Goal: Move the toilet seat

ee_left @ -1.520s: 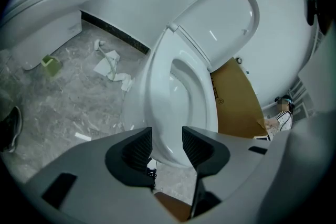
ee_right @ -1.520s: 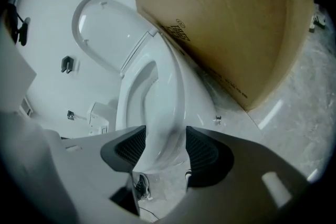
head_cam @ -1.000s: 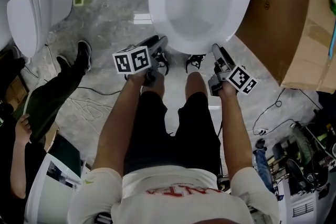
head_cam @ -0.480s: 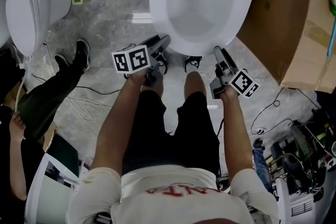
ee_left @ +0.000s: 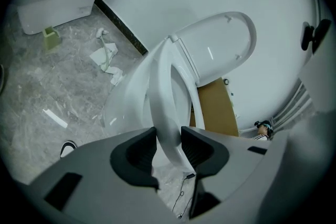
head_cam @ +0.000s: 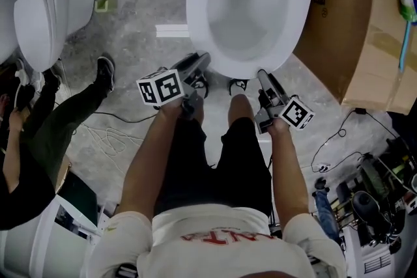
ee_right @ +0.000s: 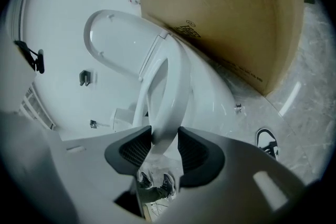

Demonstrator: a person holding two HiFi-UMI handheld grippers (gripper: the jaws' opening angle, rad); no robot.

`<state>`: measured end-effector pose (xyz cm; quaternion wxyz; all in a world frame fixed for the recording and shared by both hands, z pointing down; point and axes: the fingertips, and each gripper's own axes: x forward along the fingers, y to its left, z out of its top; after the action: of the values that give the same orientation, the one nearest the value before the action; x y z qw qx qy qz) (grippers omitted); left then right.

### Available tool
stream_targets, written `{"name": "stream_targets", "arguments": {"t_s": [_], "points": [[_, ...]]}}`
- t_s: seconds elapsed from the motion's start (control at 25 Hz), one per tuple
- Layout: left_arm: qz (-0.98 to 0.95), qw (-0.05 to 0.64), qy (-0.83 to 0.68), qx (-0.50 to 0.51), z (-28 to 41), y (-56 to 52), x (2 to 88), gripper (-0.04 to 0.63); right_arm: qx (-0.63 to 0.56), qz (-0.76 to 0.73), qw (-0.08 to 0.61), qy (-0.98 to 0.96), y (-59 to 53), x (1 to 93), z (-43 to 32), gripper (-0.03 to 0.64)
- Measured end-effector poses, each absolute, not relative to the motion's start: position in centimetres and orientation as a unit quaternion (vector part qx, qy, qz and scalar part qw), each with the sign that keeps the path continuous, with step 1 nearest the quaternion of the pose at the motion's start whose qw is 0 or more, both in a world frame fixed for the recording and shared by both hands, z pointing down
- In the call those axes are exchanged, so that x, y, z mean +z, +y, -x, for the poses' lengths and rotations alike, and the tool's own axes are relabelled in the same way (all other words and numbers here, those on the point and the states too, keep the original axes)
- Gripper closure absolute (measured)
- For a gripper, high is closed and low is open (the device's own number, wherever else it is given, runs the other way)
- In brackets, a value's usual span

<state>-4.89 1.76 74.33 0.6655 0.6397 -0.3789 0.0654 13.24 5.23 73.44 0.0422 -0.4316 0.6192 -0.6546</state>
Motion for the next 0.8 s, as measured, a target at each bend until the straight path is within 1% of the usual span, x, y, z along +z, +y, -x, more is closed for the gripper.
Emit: {"name": "stream_targets", "arguments": {"t_s": [0.36,0.68,0.8], "points": [[-0.655,0.653,-0.380,0.015,5.0,0.3,68.7,0.445,-0.646,0.424,0.107,0.625,4.0,67.6,-14.0,0.474],[-0.680,0.643,-0.352,-0.023,4.6,-1.5,63.4,0.442,-0.624,0.428,0.160,0.634,2.2,62.3,-14.7,0.472],[-0.680,0.649,-0.338,-0.036,4.4,-2.1,61.5,0.439,-0.615,0.434,0.186,0.631,1.4,60.2,-14.9,0.471]]}}
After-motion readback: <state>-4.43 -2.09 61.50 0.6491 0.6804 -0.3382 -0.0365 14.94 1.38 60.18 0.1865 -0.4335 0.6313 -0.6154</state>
